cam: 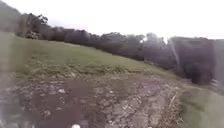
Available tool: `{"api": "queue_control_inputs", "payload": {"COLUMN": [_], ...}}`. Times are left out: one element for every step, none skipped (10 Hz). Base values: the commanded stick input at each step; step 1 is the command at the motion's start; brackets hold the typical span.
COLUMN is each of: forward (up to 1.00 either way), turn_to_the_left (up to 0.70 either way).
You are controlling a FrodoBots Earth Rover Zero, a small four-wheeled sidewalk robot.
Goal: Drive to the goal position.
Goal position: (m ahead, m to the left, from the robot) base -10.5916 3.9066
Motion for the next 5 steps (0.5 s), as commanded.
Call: {"api": "queue_control_inputs", "payload": {"forward": [0.00, 0.01, 0.03, 0.02, 0.00], "turn_to_the_left": [0.00, 0.00, 0.00, 0.00, 0.00]}}
